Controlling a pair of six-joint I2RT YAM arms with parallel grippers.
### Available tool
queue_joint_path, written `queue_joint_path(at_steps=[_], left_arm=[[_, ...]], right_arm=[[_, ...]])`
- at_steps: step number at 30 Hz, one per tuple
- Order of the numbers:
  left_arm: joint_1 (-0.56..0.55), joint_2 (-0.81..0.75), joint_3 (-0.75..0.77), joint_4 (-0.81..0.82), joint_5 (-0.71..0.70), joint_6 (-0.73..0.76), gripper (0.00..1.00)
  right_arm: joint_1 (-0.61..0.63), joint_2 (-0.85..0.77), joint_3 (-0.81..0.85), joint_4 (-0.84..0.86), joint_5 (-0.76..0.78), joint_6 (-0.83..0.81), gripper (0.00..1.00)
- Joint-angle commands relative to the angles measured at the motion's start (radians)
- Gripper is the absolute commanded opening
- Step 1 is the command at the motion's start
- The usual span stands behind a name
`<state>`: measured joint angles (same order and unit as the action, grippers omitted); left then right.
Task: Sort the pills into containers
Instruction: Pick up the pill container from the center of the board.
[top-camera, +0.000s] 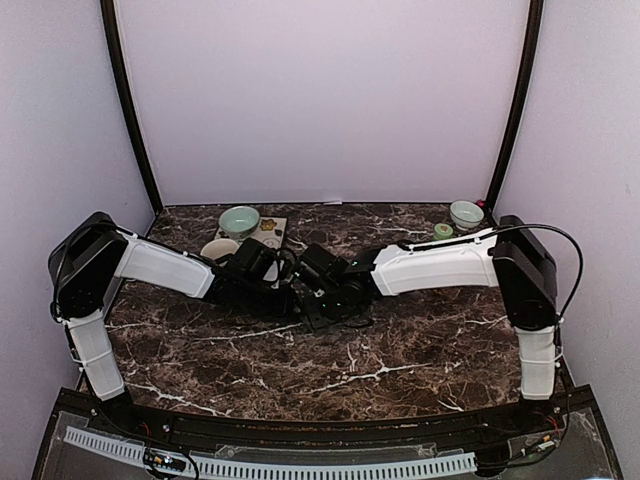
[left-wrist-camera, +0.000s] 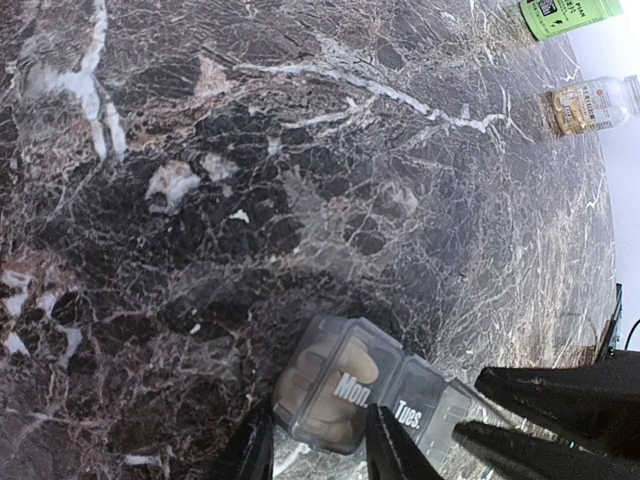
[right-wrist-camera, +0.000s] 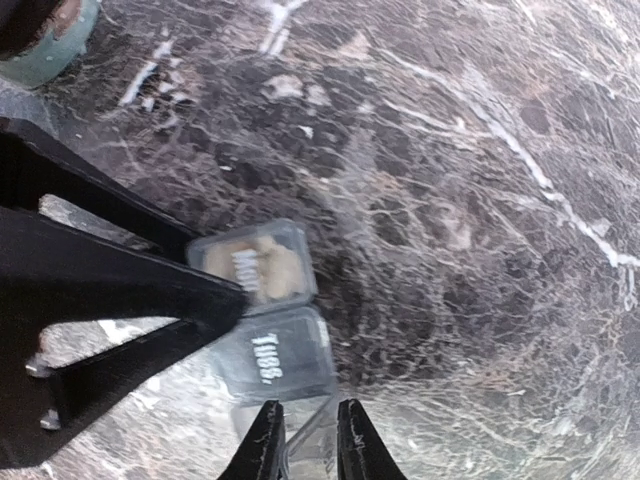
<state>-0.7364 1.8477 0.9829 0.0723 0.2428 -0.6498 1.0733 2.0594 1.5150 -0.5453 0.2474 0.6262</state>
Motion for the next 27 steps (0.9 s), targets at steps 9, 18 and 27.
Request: queue_joint_path(at_steps=[9,18,27], left_arm=[[0.007,0.015,0.013,-0.061,-0.022,0.007,0.35],[0.006,0.01,0.006,-0.042,-0.009,-0.019,0.37],[0.026,-0.01,-0.039,0.028,0.044,-0.088,0.42]], right_arm=[[-0.049,-0.069,-0.101,0.048,-0.068,-0.002,0.16],[-0.118,-0.14,-0.263,0.257,-0.276,0.042,0.11],[-0.14,-0.181,-0.34,0.372,-0.398,0.076,0.0]])
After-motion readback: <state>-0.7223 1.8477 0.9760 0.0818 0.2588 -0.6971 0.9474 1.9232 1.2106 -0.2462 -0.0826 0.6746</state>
